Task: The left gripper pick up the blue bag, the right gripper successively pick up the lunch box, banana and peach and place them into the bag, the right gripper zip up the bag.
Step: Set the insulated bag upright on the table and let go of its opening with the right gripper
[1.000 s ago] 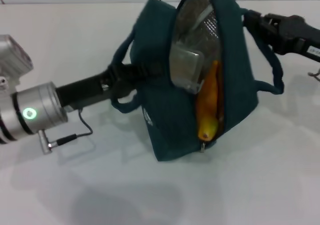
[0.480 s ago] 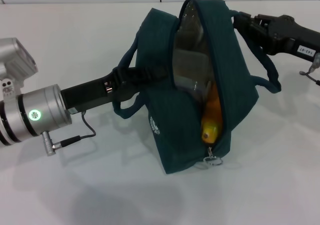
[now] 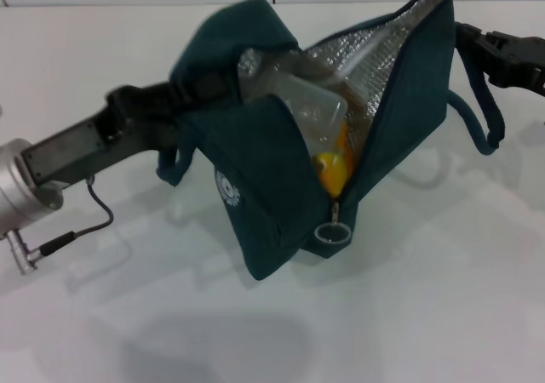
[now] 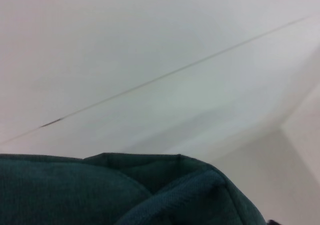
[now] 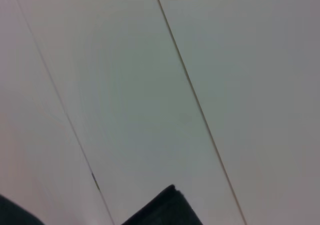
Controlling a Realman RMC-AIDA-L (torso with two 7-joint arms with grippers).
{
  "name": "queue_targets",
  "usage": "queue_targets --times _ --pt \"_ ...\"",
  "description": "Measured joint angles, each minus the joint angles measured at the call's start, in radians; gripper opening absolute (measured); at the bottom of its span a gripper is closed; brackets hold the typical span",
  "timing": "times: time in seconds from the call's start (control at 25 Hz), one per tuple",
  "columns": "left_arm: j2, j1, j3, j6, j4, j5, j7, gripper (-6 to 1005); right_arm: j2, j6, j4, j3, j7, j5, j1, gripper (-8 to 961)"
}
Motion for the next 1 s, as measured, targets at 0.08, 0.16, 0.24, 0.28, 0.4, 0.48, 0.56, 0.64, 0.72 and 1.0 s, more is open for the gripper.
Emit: queue_targets --times 0.08,0.16,0.24,0.28,0.4,0.48,0.56,0.64,0.72,1.0 --pt "-0.001 -0.004 0.003 0.024 0.001 -0.017 0.0 36 0.002 -0.015 0.001 -0.001 -0.001 -0.001 0.004 69" --pt "-0.003 -0.016 0.012 0.031 -0.003 -0.02 -0.003 36 0.006 -0.034 -0.002 -0.005 -0.001 -0.001 0.01 69" --pt "-0.005 -0.03 0.028 0.036 -0.006 -0.021 -0.006 36 0.008 -0.071 -0.008 -0.008 0.0 0.001 0.014 69" --pt "-0.006 -0.037 0.036 0.034 -0.008 -0.025 0.002 36 0.008 -0.088 -0.01 -0.008 0.0 0.003 0.015 69" --pt "-0.006 -0.054 0.047 -0.052 -0.03 -0.003 0.028 36 0.01 -0.12 -0.004 -0.008 -0.008 0.002 0.036 69" --pt "-0.004 -0.069 0.048 -0.126 -0.052 0.031 0.025 35 0.01 -0.142 0.006 -0.013 -0.008 -0.003 0.051 68" --pt "-0.004 -0.084 0.048 -0.157 -0.06 0.054 0.021 35 0.01 -0.188 0.007 -0.015 -0.008 -0.005 0.059 67" --pt "-0.006 -0.092 0.048 -0.169 -0.063 0.062 0.024 35 0.011 -0.223 -0.003 -0.015 -0.009 -0.004 0.064 66" --pt "-0.006 -0.1 0.054 -0.197 -0.068 0.068 0.027 35 0.011 -0.234 -0.005 -0.015 -0.009 -0.003 0.07 65" --pt "0.002 -0.082 0.065 -0.239 -0.065 0.076 0.014 35 0.016 -0.188 0.016 -0.078 -0.014 -0.004 0.089 71"
